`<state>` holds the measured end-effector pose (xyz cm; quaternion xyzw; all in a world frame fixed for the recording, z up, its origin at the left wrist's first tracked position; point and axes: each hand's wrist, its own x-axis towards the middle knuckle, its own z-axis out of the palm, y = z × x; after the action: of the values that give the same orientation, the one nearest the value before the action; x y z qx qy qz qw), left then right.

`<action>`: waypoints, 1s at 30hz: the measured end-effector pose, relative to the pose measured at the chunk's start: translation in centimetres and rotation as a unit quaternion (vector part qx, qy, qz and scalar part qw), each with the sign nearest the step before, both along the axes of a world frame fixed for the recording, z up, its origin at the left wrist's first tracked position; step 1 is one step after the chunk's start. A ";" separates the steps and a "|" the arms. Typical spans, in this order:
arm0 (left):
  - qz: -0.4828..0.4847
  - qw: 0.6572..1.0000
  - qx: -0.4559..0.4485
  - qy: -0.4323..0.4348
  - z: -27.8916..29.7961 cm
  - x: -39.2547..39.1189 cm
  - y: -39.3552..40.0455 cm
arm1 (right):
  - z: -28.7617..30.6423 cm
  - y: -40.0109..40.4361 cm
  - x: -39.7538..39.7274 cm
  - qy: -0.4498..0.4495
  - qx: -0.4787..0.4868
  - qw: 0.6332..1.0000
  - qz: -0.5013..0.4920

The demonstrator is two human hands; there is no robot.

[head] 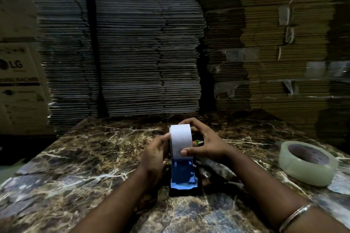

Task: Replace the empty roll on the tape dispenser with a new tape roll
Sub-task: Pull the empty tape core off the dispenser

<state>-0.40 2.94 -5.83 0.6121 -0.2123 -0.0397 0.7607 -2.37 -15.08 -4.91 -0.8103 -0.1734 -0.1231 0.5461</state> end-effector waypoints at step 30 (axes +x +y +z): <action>-0.051 0.994 0.071 -0.065 -0.5 0.8 -0.3 | 0.5 -4.2 -0.2 0.089 0.043 0.995 0.010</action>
<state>0.38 2.65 -6.37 0.6540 -0.2888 -0.0539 0.6971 -2.57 -19.25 -4.45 -0.7920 -0.1266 -0.0525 0.5949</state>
